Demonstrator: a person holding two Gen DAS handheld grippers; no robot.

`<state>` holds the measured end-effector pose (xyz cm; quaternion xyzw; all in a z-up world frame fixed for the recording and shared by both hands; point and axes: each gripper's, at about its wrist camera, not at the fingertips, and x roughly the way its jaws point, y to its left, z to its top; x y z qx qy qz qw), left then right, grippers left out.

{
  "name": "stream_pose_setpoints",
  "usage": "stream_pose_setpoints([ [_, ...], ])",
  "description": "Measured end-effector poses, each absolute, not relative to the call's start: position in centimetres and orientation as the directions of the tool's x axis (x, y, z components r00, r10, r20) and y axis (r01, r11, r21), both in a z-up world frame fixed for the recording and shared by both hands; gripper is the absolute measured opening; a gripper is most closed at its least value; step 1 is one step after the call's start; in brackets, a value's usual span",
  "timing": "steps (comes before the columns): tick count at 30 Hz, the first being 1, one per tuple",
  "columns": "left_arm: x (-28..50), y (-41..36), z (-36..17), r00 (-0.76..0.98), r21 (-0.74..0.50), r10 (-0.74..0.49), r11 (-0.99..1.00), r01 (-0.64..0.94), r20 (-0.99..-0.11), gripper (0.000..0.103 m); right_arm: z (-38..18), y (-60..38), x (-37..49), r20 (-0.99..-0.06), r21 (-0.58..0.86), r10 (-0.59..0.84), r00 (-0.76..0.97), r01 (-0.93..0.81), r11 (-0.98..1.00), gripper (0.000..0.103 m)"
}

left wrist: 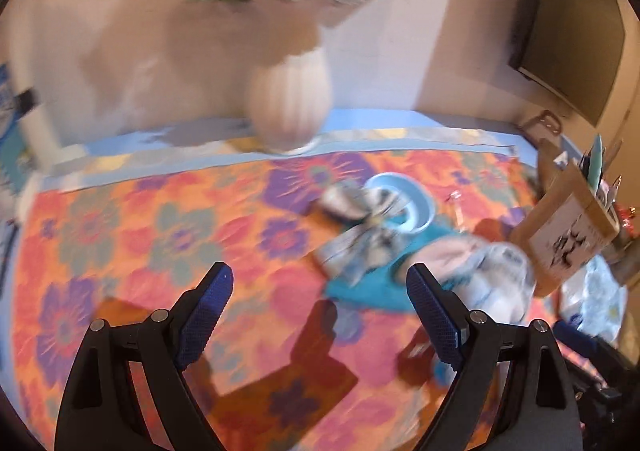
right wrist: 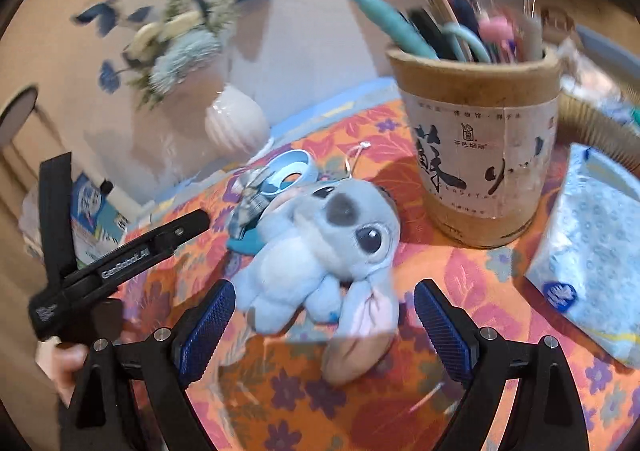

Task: Organize soft objects
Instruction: 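Grasp the Stitch plush with the right gripper while the left grasps the plaid bow, then carry the Stitch plush and plaid bow to the glass plate and open both grippers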

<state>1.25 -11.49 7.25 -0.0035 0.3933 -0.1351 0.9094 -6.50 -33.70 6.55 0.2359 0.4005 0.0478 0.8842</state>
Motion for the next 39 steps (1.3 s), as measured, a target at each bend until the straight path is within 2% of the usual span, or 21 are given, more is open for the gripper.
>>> stream_pose_setpoints([
  [7,6.4,-15.9,5.2,0.546,-0.197,-0.353,0.925,0.324,-0.76,0.086,5.1,-33.7,-3.0,-0.725,0.467,0.279,0.629,0.151,0.871,0.09],
  [8,7.0,-16.6,4.8,0.533,-0.195,-0.355,0.923,0.333,-0.768,0.083,5.0,-33.6,-2.7,-0.725,0.474,0.286,0.627,0.153,0.867,0.09],
  [9,7.3,-17.0,4.5,0.526,-0.192,-0.356,0.921,0.34,-0.772,0.071,4.8,-33.5,-2.3,-0.727,0.477,0.287,0.624,0.158,0.865,0.09],
  [11,7.8,-17.7,4.0,0.511,-0.186,-0.355,0.917,0.352,-0.783,0.065,4.6,-33.6,-1.7,-0.73,0.473,0.281,0.623,0.165,0.865,0.09],
  [13,8.1,-18.0,3.6,0.482,-0.211,-0.38,0.906,0.368,-0.789,0.053,4.4,-33.4,-1.3,-0.726,0.471,0.273,0.631,0.166,0.866,0.089],
  [14,8.0,-17.9,3.6,0.492,-0.224,-0.393,0.903,0.367,-0.777,0.052,4.4,-33.1,-1.1,-0.723,0.466,0.268,0.637,0.162,0.87,0.086],
  [15,8.0,-17.8,3.7,0.491,-0.235,-0.407,0.897,0.375,-0.77,0.047,4.4,-32.9,-1.1,-0.724,0.448,0.249,0.643,0.165,0.879,0.08],
  [16,7.9,-17.7,3.9,0.493,-0.237,-0.413,0.894,0.381,-0.766,0.041,4.4,-32.8,-1.1,-0.721,0.432,0.229,0.654,0.166,0.887,0.08],
  [18,7.6,-17.5,4.1,0.511,-0.224,-0.412,0.893,0.39,-0.755,0.035,4.5,-32.9,-1.6,-0.702,0.429,0.216,0.679,0.16,0.889,0.072],
  [19,7.4,-17.4,4.3,0.518,-0.218,-0.412,0.893,0.394,-0.749,0.027,4.7,-33.0,-1.9,-0.69,0.426,0.208,0.693,0.157,0.891,0.069],
  [20,7.3,-17.2,4.5,0.524,-0.217,-0.413,0.893,0.395,-0.745,0.024,4.9,-33.2,-2.1,-0.683,0.423,0.203,0.702,0.154,0.893,0.063],
  [21,7.1,-17.0,4.8,0.532,-0.217,-0.411,0.895,0.39,-0.741,0.022,5.1,-33.2,-2.3,-0.676,0.422,0.202,0.709,0.147,0.895,0.062],
  [28,4.8,-12.8,6.9,0.596,-0.251,-0.394,0.917,0.311,-0.7,0.021,7.8,-32.1,-5.2,-0.6,0.416,0.258,0.757,0.02,0.909,0.061],
  [32,2.2,-10.0,8.4,0.638,-0.246,-0.366,0.93,0.272,-0.677,0.021,9.9,-30.3,-7.2,-0.565,0.404,0.384,0.731,-0.161,0.901,0.061],
  [36,-0.9,-7.3,9.0,0.672,-0.19,-0.284,0.959,0.212,-0.684,0.021,9.0,-26.6,-7.9,-0.639,0.398,0.569,0.518,-0.41,0.821,0.063],
  [39,-2.3,-5.3,8.2,0.692,-0.144,-0.204,0.979,0.144,-0.693,0.021,6.8,-23.5,-8.1,-0.706,0.364,0.568,0.422,-0.472,0.803,0.063],
])
